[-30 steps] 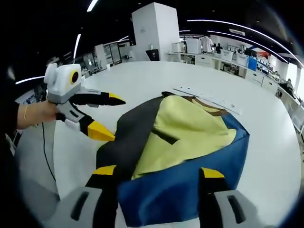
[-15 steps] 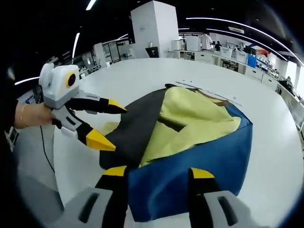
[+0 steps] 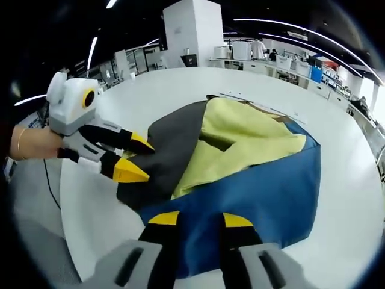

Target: Fold the garment on the visible template until the final outline fits inside the template.

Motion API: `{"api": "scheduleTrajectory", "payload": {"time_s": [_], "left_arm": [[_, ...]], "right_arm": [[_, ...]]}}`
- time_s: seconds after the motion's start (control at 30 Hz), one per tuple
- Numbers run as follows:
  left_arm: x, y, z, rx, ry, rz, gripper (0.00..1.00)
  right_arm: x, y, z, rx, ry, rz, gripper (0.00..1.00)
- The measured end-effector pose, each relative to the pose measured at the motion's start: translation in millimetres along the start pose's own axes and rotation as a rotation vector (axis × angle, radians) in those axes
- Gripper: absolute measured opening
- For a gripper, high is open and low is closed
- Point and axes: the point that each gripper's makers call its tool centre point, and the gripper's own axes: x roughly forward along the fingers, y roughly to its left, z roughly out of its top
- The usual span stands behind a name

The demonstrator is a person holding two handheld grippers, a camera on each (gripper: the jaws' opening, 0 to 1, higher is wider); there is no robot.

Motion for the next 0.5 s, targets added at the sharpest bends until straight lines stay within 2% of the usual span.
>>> {"api": "scheduleTrajectory", "payload": {"time_s": [0.17,0.27,0.37,0.5], "left_arm": [[-2.7,-9.7,2.5,0.017,-0.011,-0.027,0.19],[-3.1,-11.7,3.2,0.04,-0.014,-0.029,0.15],[-3.9,-14.4,4.8,0.042,-0.016,-0.042,0.07],[-3.3,-17.9,3.0,0.11,-0.002,-0.048,0.03]], "right_arm": [[-0.3,0.9,1.4,0.01,-0.009,0.004,0.04],[0.1,1.1,-0.8,0.01,-0.005,0.007,0.0],[0.7,0.9,-3.4,0.011,0.001,0.006,0.0],[0.9,0.5,-4.1,0.007,0.0,0.005,0.0]]}}
